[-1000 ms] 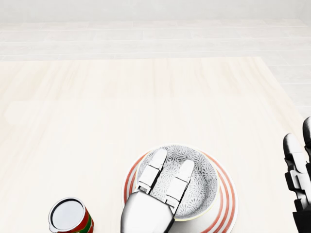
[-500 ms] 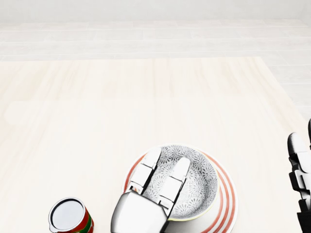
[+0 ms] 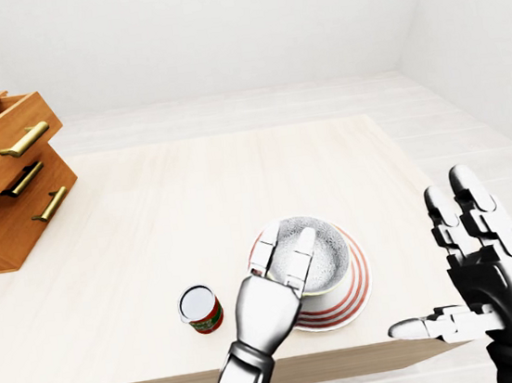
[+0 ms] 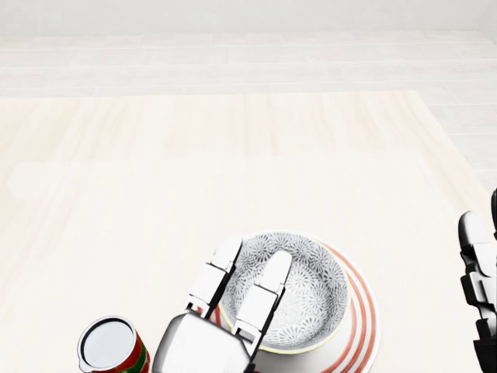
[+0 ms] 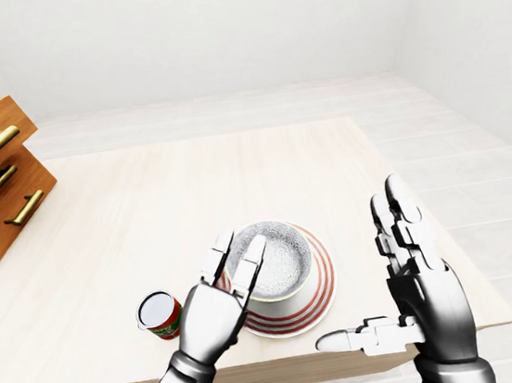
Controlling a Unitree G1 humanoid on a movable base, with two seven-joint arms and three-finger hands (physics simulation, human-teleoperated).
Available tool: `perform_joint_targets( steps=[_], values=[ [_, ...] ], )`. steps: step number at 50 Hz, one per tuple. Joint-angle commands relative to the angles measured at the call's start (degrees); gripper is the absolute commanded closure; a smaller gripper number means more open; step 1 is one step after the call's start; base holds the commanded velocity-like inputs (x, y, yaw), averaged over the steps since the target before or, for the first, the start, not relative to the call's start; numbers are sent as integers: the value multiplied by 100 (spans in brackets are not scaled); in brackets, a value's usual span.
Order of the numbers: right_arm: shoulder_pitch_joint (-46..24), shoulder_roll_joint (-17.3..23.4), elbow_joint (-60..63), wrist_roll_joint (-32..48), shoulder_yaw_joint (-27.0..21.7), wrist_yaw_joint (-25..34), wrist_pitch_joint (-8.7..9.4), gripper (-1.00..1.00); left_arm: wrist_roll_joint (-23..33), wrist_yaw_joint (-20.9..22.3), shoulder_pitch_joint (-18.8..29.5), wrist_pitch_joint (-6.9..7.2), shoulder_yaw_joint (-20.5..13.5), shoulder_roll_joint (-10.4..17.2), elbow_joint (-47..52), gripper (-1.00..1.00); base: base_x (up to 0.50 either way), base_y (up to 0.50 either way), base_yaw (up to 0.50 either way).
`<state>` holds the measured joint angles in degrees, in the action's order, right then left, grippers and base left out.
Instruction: Put the bowl on the plate.
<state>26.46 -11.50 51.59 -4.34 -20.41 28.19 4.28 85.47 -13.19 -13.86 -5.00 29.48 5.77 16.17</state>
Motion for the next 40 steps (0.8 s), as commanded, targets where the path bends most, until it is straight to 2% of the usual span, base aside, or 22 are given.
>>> perform_joint_targets(
  steps=[1, 22, 40],
  values=[
    [17, -4, -10, 24, 40, -5, -19, -100, -94, 63, -138, 0, -16, 123, 312, -100, 0, 0, 0],
    [78, -6, 92, -19, 73, 9, -1, -100, -296, 415, -184, 0, -221, 151, 853, -100, 0, 0, 0],
    [25, 20, -26, 140, 204, -55, -32, -100, -879, 1245, -61, 0, -802, 57, 1748, -100, 0, 0, 0]
  ],
)
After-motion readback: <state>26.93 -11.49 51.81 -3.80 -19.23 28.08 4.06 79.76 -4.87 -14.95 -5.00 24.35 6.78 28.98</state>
